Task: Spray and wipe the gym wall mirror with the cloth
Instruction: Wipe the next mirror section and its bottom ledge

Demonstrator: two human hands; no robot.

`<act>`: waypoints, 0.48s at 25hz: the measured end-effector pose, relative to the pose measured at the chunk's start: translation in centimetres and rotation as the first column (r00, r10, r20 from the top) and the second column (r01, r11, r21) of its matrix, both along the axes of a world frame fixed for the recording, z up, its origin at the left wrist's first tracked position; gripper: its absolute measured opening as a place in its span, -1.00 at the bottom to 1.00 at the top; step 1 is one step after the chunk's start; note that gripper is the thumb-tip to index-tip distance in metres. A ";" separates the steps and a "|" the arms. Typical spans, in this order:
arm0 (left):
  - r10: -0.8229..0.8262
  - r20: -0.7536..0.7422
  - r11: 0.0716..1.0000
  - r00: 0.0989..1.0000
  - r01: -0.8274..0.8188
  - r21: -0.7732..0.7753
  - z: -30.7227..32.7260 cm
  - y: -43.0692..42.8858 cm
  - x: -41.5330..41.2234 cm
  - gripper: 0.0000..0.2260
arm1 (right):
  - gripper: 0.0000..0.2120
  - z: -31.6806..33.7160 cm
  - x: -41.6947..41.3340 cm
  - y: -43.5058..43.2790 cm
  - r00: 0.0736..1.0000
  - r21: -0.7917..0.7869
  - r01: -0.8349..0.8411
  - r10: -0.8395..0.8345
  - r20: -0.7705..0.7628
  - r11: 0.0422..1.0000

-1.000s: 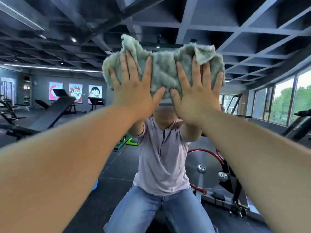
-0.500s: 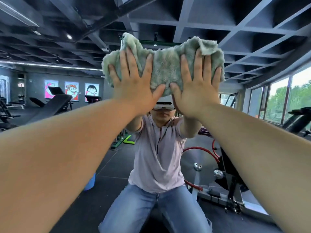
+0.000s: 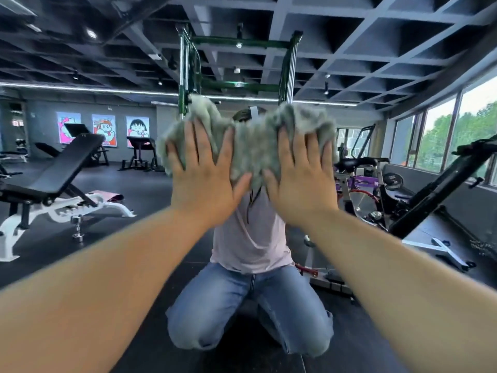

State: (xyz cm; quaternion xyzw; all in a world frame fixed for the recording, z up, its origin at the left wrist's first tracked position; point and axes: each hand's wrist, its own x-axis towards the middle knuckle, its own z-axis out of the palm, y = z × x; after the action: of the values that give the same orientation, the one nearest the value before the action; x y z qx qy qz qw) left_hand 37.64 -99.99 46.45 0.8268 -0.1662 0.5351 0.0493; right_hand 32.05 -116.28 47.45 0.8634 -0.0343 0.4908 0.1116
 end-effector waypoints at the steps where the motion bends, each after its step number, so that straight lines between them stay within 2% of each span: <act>1: 0.014 -0.056 0.999 0.998 -0.017 -0.052 2.5 -0.5 0.3 -0.26 | -0.33 2.9 0.5 0.0 0.999 0.042 -0.013 0.012 0.034 0.999; 3: 0.030 -0.099 0.992 0.995 -0.042 -0.115 5.3 -0.5 0.3 -0.26 | -0.34 5.2 1.3 0.5 0.994 0.085 -0.045 0.036 0.105 0.995; 5: 0.009 -0.041 0.996 0.999 -0.013 -0.089 3.8 -0.8 0.5 -0.27 | -0.37 2.0 1.7 0.2 0.989 0.089 -0.049 0.036 0.140 0.995; 8: -0.045 0.029 0.999 0.999 0.044 0.021 -3.5 -0.9 0.5 -0.27 | -0.38 -7.8 1.2 -0.6 0.990 0.104 -0.063 0.048 0.135 0.993; 10: -0.067 -0.008 0.993 0.998 0.068 0.099 -8.8 -1.1 -0.2 -0.29 | -0.37 -13.0 0.3 -0.8 0.999 0.090 -0.036 0.033 0.041 0.995; 12: -0.050 -0.058 0.988 0.997 0.058 0.146 -11.4 -0.6 -0.4 -0.30 | -0.35 -14.7 -0.4 -1.0 0.999 0.062 -0.018 0.020 -0.031 0.998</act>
State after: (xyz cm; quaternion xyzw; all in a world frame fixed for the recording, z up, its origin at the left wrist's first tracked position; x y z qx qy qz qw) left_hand 37.25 -100.58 35.03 0.8376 -0.2264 0.4971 0.0072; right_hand 31.68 -117.32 32.77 0.8745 -0.0393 0.4766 0.0808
